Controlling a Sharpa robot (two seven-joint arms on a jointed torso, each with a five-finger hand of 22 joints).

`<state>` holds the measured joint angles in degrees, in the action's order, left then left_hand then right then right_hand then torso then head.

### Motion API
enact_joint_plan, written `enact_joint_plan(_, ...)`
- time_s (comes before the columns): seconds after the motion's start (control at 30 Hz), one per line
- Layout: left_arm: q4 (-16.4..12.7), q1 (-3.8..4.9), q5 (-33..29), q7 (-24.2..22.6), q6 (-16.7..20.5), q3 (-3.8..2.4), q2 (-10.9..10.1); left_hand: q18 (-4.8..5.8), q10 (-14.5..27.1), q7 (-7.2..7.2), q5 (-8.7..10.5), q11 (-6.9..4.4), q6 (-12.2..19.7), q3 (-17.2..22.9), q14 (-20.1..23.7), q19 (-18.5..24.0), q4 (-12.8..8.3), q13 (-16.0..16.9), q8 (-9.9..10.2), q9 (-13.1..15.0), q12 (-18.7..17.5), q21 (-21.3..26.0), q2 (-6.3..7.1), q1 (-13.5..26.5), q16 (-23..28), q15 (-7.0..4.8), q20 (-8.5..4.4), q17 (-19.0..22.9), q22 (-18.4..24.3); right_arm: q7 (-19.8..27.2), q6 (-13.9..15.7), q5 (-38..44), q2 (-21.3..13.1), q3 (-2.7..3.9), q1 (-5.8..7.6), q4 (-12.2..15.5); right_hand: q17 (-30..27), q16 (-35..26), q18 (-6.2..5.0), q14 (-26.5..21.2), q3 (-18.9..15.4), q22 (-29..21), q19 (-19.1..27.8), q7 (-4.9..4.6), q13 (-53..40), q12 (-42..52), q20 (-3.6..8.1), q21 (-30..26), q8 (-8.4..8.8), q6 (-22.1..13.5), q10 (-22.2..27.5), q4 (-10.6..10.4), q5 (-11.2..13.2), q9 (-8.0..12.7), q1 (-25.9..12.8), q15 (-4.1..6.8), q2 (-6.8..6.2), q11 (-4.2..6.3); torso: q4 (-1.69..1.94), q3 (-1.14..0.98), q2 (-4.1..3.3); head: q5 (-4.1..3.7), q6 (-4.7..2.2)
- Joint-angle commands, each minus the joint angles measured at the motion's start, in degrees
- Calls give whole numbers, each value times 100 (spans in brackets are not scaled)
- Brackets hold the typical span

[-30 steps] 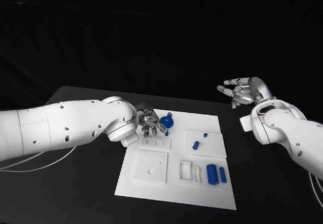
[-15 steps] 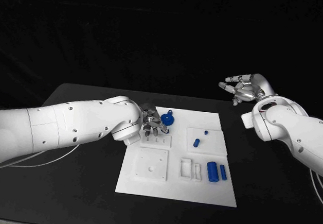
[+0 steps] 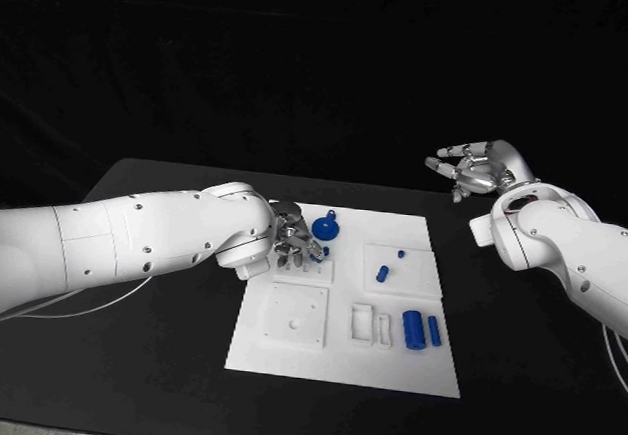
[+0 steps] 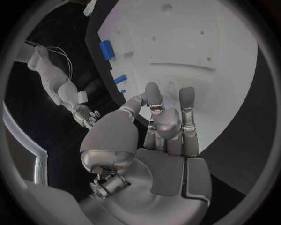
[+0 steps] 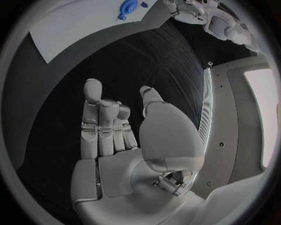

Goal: Assemble the parts on the task board

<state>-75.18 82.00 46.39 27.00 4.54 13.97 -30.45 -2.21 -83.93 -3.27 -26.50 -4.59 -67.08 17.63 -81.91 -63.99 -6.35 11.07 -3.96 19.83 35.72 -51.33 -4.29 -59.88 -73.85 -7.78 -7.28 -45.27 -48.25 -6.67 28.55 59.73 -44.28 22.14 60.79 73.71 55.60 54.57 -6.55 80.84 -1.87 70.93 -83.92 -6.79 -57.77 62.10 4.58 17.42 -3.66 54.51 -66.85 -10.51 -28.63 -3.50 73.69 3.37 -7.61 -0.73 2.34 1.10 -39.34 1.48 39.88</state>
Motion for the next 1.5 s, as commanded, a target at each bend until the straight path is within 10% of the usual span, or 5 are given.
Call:
enact_joint_plan(0.03, -9, -4, 41, 77, -337, -3, 7, -79, -293, 637, 54, -35, -1356, 8, -33, -45, 74, 3, -22, 3356, 34, 70, -125, 27, -48, 10, -3, -38, -65, 32, -122, 4, 7, 3, 2, -8, -4, -13, -80, -50, -19, -4, -214, 13, 5, -22, -12, -17, 20, 26, 37, 28, -49, 1, -6, 4, 46, 0, 6, 5, 3, 3, 21)
enact_joint_plan(1.5, -47, -28, 769, 257, -441, -3, -77, -105, -293, 664, 254, -45, -1434, -61, -49, -636, 108, -98, -27, 3554, 205, 1666, -211, 35, -221, 24, 78, -228, -2064, 44, -217, 3, 21, 3, 1, -50, -11, -16, -75, -58, -39, -6, -212, 15, 16, -21, -8, -37, 19, 43, 47, 64, -270, 0, -12, 8, 58, 4, 2, -8, -6, 33, 82)
